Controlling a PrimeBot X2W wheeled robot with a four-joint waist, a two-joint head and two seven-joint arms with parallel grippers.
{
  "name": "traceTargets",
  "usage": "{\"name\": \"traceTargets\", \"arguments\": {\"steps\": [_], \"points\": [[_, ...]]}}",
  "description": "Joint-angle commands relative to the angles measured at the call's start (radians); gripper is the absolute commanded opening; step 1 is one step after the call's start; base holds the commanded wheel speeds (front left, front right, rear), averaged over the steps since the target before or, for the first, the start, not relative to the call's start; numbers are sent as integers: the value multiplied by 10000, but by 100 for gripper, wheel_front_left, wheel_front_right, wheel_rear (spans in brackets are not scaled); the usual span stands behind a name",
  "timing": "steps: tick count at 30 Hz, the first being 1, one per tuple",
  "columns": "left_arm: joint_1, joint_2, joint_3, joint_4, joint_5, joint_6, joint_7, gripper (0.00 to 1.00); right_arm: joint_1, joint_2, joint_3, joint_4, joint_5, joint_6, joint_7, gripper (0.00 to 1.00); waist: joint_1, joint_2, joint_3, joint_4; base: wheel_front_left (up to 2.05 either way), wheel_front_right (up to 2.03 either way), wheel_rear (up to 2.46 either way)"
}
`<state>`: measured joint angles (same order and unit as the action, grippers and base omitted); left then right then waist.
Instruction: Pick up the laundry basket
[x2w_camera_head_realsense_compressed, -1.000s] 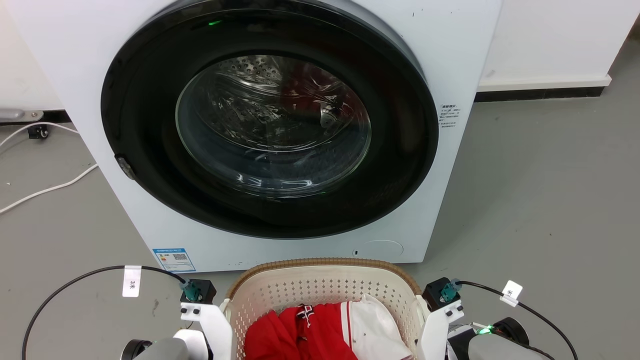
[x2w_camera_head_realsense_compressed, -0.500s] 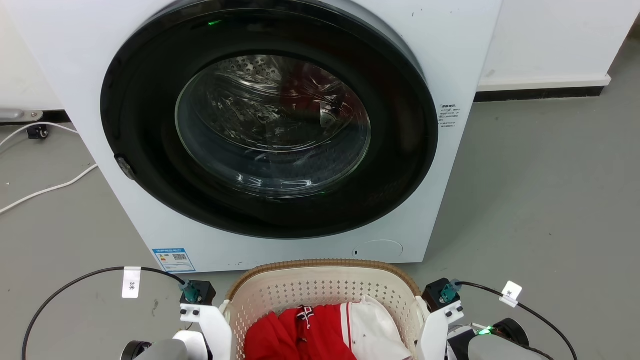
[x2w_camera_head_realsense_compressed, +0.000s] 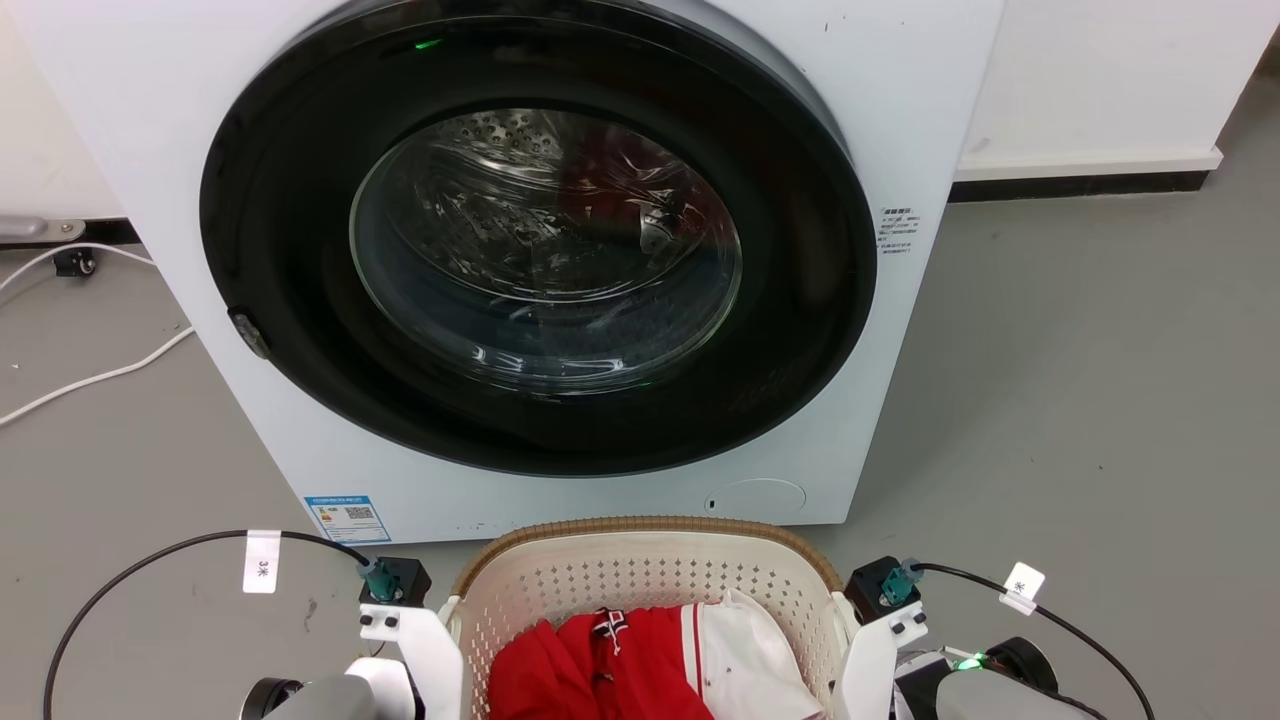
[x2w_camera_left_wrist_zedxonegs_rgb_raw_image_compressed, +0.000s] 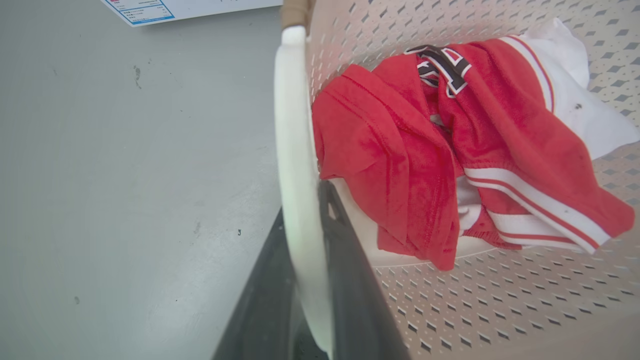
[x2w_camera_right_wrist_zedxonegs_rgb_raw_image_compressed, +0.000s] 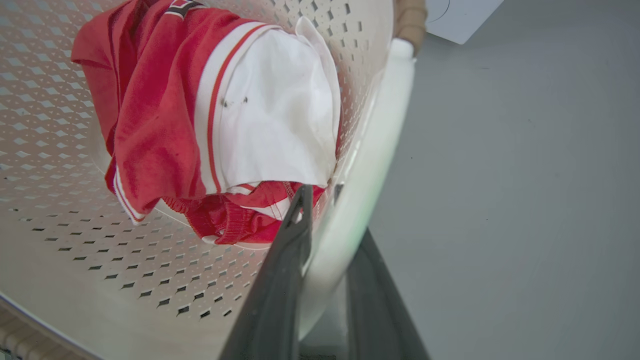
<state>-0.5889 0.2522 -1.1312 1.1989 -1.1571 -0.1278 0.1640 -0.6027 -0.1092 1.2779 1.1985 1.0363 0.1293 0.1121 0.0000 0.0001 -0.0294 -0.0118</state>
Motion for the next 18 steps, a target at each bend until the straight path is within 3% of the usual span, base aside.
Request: {"name": "traceTargets", "arguments": {"steps": [1, 18], "points": [[-183, 49, -50, -19, -27, -42, -70, 0, 78, 20, 54, 25, -11, 25, -16, 0, 0, -1, 3, 0, 0, 0, 0], [-208, 75, -341, -10, -303, -42, -109, 0, 104, -5, 58, 38, -66, 25, -5, 0, 0, -1, 19, -19, 0, 0, 0]]}}
